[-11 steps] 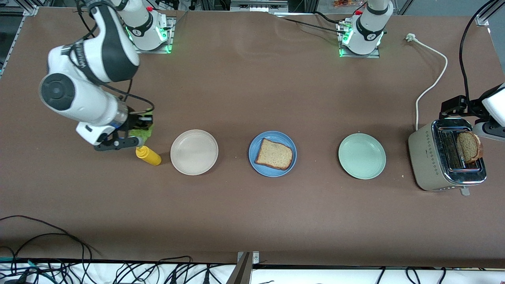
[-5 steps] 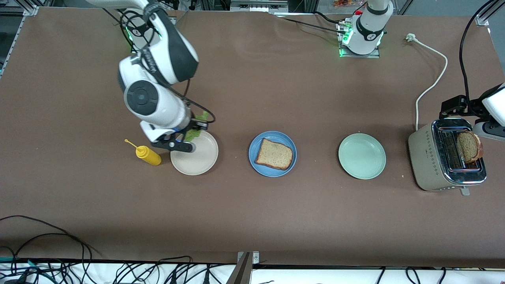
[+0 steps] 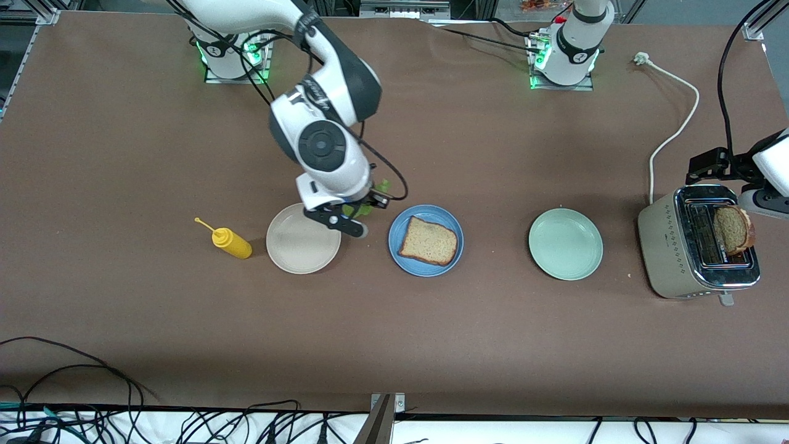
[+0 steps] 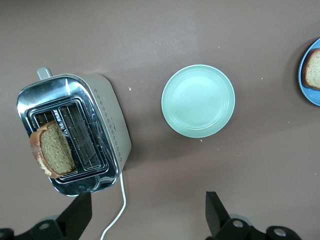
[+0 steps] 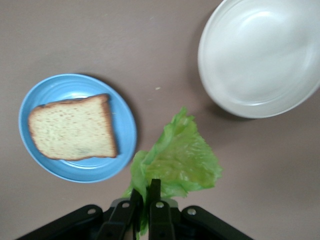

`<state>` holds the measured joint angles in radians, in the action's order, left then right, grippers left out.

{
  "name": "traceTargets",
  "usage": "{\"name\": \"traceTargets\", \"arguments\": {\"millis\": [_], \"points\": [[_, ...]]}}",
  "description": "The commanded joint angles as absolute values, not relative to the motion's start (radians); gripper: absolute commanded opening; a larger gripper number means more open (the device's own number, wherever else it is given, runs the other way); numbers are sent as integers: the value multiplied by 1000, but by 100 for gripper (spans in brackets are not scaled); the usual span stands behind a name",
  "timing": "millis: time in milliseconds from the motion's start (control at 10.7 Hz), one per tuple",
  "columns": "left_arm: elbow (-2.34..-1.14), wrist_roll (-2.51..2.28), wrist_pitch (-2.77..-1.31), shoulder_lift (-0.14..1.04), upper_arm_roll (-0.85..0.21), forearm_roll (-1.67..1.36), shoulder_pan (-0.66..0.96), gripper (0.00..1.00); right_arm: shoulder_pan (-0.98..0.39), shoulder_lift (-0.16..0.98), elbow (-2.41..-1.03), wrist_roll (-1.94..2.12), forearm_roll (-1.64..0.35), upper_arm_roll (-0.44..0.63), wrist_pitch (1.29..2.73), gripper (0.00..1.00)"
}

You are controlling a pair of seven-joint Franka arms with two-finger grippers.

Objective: Make sandwich in blue plate with both arms
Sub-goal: 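Carry the lettuce leaf over the bread on the blue plate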

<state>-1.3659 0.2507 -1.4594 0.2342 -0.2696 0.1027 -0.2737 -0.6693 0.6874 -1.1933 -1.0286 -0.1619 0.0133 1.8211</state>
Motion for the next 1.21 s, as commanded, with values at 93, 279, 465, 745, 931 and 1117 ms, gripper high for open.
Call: {"name": "traceTargets", "arguments": {"millis": [93,279,465,745,931,1117], "points": [[-1384,258,-1443,212,-270,81,-279,100,-735,888,-1039,-1256,-173,17,2058,0],[-1384,258,-1443,212,-270,81,-279,100,-767,963,-993,-1304,-172,29,2121,0],[-1384,258,-1443,213,-268,81,-279,100,-801,1011,-960,-1354,-163,37,2151,0],[-1384,255,-1443,212,-268,84,-279,100,-824,1046,-960,-1399,-123,37,2197,0],[-1385,255,-1443,213,-267,87,-281,100,-824,1058,-960,-1401,-95,35,2223,0],[-1384,255,-1443,215,-267,87,-281,100,-824,1063,-960,-1401,-84,34,2224,0]]}}
